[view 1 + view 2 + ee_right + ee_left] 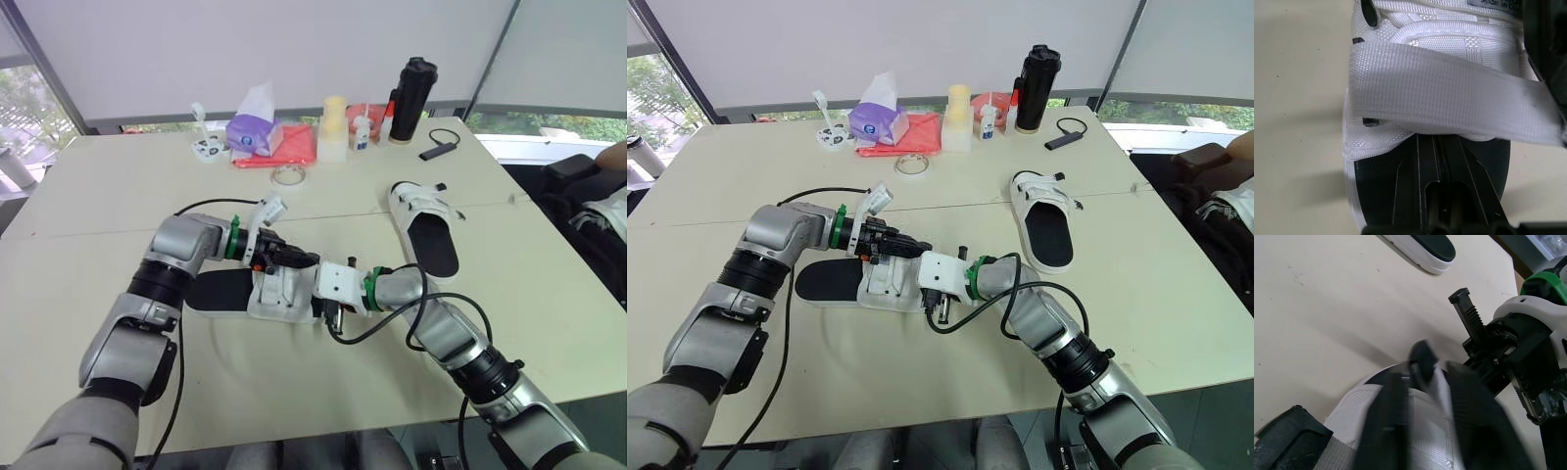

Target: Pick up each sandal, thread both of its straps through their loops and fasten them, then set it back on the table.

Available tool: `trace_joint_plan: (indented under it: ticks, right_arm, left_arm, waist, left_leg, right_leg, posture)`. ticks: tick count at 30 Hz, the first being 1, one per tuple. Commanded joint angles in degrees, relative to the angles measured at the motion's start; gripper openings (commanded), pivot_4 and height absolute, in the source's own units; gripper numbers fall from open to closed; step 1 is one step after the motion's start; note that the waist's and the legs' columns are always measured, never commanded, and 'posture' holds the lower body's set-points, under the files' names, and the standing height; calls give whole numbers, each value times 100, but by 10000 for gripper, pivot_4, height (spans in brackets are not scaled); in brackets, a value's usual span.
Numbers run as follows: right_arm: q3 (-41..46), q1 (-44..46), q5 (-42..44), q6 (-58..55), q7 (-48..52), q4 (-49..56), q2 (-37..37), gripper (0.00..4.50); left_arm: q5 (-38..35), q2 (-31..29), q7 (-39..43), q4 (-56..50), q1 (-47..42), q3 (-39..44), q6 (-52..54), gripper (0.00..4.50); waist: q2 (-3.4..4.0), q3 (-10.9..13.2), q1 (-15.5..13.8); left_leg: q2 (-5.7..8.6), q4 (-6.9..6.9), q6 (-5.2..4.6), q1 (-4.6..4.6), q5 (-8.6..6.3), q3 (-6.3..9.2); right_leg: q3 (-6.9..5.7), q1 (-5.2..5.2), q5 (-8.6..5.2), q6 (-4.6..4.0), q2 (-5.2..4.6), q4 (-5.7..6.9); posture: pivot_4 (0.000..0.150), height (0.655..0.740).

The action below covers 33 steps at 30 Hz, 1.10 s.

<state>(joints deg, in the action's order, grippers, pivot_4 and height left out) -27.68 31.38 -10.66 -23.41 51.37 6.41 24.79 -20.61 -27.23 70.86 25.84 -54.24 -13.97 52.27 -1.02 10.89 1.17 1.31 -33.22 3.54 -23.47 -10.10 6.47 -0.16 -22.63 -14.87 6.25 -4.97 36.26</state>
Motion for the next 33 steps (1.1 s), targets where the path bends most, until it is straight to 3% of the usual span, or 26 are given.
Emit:
trace_joint_plan:
  ticks: [1, 8, 16, 33]
  right_arm:
    - [-144, -134, -80, -138, 39, -147, 39, 0]
    - [-142, -139, -77, -145, 45, -132, 46, 0]
    - [-133, -172, -68, -168, 55, -90, 69, 0]
    - [-139, -180, -61, -178, 98, -48, 107, 0]
  left_arm:
    - [22, -17, 29, -111, 16, 10, -59, 489]
    - [-171, 16, -87, -179, 9, 325, 22, 489]
    - [-932, 60, -371, -150, -97, 1373, 647, 489]
    - [-770, 5, -838, -2, 274, 1379, 223, 489]
  waist:
    - [0, 0, 0]
    - [0, 0, 0]
    - [0, 0, -1]
    - [0, 0, -6]
  left_leg:
    - [0, 0, 0, 0, 0, 0]
    - [0, -1, 0, 0, 0, 0]
    - [0, -4, 0, 0, 0, 0]
    - [0, -10, 1, 0, 0, 1]
  right_leg:
    - [0, 0, 0, 0, 0, 0]
    - [0, 0, 0, 0, 0, 1]
    - [0, -1, 0, 1, 0, 6]
    - [0, 0, 1, 0, 0, 9]
  posture:
    - [1500, 7400]
    - [1500, 7400]
    - [1500, 7400]
    - [1500, 7400]
